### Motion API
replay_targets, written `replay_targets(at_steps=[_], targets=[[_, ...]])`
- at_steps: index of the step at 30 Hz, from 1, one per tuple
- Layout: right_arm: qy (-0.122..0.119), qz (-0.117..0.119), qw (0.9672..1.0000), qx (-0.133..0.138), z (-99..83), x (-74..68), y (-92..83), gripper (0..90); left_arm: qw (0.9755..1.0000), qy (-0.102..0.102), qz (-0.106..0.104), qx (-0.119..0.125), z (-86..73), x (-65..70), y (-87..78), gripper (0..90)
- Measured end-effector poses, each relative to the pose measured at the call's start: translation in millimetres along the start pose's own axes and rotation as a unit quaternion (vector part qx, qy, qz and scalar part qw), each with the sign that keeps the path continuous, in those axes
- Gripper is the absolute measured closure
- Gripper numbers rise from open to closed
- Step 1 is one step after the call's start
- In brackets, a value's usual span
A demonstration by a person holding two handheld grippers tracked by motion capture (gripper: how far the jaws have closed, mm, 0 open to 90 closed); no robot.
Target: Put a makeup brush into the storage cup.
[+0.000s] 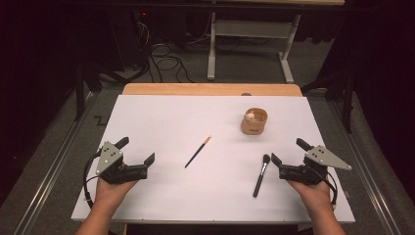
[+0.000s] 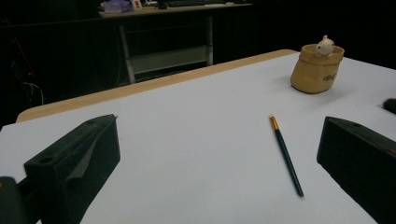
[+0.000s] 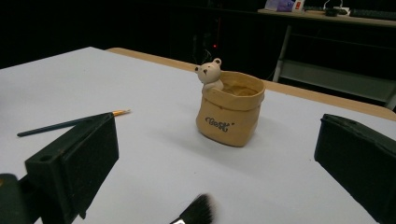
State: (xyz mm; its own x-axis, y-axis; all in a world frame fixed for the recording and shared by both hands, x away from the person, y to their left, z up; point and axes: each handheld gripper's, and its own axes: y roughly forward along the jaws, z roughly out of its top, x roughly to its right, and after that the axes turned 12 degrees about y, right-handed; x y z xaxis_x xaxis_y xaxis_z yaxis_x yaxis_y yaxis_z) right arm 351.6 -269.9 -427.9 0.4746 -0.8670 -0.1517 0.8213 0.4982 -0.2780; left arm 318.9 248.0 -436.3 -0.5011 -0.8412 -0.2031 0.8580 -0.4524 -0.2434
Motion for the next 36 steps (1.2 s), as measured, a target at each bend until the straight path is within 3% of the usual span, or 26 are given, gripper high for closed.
replay_targets(at_steps=[24,36], targets=[[0.000,-0.001,1.0000,-0.003,-1.1,0.0,1.0,0.3,1.0000,0.001,-0.004,-0.003,-0.5,0.3,0.4,0.6],[-0.001,0.000,1.0000,-0.009,-2.5,-0.4,2.8,0.3,0.9997,-0.007,-0.004,-0.024,-4.9,-1.4,4.2,0.7]])
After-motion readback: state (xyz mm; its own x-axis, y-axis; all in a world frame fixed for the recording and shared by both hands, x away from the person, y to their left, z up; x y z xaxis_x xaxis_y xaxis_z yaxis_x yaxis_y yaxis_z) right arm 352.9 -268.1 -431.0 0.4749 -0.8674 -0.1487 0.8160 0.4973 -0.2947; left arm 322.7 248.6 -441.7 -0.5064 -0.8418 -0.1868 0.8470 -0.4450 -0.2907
